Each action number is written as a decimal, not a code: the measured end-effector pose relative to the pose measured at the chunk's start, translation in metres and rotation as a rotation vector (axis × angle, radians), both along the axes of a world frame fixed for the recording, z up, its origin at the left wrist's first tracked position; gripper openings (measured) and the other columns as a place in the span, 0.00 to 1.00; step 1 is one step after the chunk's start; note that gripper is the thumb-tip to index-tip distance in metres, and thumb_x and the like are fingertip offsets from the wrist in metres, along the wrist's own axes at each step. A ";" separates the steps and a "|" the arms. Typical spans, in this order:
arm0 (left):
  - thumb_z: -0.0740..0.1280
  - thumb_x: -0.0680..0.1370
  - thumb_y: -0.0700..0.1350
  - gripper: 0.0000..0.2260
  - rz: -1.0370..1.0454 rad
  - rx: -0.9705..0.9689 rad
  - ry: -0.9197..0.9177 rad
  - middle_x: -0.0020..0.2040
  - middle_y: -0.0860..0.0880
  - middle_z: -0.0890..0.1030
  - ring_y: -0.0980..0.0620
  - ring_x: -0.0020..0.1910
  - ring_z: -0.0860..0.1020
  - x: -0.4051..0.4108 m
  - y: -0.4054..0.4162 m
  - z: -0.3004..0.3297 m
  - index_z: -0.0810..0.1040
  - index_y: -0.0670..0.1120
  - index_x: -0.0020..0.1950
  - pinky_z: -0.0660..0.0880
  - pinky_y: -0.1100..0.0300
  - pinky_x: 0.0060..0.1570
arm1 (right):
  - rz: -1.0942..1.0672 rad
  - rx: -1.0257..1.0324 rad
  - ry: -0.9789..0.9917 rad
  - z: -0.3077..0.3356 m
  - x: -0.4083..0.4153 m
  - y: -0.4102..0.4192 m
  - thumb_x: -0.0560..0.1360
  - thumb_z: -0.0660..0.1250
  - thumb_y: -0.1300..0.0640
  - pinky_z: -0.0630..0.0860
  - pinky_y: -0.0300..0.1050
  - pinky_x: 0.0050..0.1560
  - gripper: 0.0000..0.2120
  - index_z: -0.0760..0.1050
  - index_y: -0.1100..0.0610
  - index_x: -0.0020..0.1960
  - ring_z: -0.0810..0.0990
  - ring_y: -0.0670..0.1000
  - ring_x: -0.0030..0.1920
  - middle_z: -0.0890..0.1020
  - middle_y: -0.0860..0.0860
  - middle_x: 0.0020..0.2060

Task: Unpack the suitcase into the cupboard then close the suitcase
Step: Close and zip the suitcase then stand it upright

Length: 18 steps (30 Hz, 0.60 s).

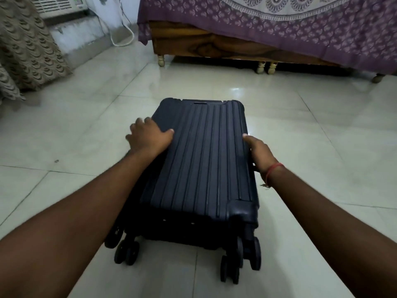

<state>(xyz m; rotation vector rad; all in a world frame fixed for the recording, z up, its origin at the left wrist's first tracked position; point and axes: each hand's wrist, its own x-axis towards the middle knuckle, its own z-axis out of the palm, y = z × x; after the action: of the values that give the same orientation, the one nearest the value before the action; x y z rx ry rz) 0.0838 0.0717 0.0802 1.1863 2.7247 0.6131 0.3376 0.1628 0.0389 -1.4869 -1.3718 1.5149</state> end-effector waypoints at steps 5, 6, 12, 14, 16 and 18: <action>0.72 0.62 0.68 0.39 0.084 -0.006 -0.668 0.57 0.43 0.80 0.42 0.51 0.81 -0.046 0.010 -0.008 0.75 0.42 0.63 0.77 0.50 0.55 | 0.008 -0.013 -0.116 0.002 -0.023 0.016 0.71 0.69 0.40 0.78 0.48 0.52 0.25 0.74 0.57 0.59 0.81 0.54 0.46 0.81 0.54 0.51; 0.73 0.60 0.69 0.40 0.081 0.001 -0.688 0.55 0.44 0.81 0.43 0.49 0.81 -0.048 0.012 -0.010 0.76 0.43 0.62 0.78 0.49 0.55 | -0.002 -0.019 -0.114 0.001 -0.024 0.018 0.71 0.70 0.41 0.79 0.48 0.50 0.25 0.74 0.58 0.59 0.82 0.55 0.46 0.82 0.55 0.50; 0.73 0.62 0.66 0.31 0.097 0.089 -0.630 0.54 0.46 0.80 0.43 0.50 0.80 -0.043 0.009 -0.013 0.74 0.45 0.53 0.78 0.49 0.55 | -0.050 0.000 -0.057 0.002 -0.019 0.012 0.71 0.72 0.46 0.80 0.46 0.42 0.26 0.74 0.63 0.60 0.84 0.56 0.45 0.83 0.57 0.49; 0.73 0.66 0.64 0.27 0.093 0.118 -0.584 0.52 0.46 0.78 0.44 0.51 0.79 -0.040 0.006 -0.010 0.72 0.46 0.51 0.77 0.50 0.55 | -0.071 0.025 -0.017 0.008 -0.011 0.002 0.73 0.71 0.48 0.80 0.45 0.40 0.24 0.72 0.62 0.60 0.83 0.56 0.46 0.82 0.57 0.51; 0.72 0.68 0.64 0.26 0.092 0.171 -0.523 0.51 0.47 0.77 0.45 0.49 0.78 -0.036 0.004 0.001 0.73 0.44 0.52 0.76 0.54 0.52 | -0.077 0.076 0.054 0.021 -0.003 -0.007 0.74 0.71 0.51 0.80 0.46 0.40 0.21 0.71 0.61 0.60 0.83 0.55 0.47 0.82 0.56 0.52; 0.71 0.67 0.66 0.31 0.071 0.233 -0.478 0.52 0.46 0.79 0.44 0.50 0.78 -0.030 0.002 0.016 0.76 0.42 0.55 0.77 0.53 0.51 | -0.102 0.153 0.095 0.043 0.005 -0.014 0.74 0.71 0.53 0.80 0.48 0.44 0.21 0.70 0.60 0.61 0.83 0.54 0.49 0.81 0.55 0.53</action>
<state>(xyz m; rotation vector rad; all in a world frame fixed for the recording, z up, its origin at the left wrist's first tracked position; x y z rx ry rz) 0.0538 0.0739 0.0964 0.8434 2.3409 1.0890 0.3426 0.1490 0.0821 -1.3524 -1.3053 1.3677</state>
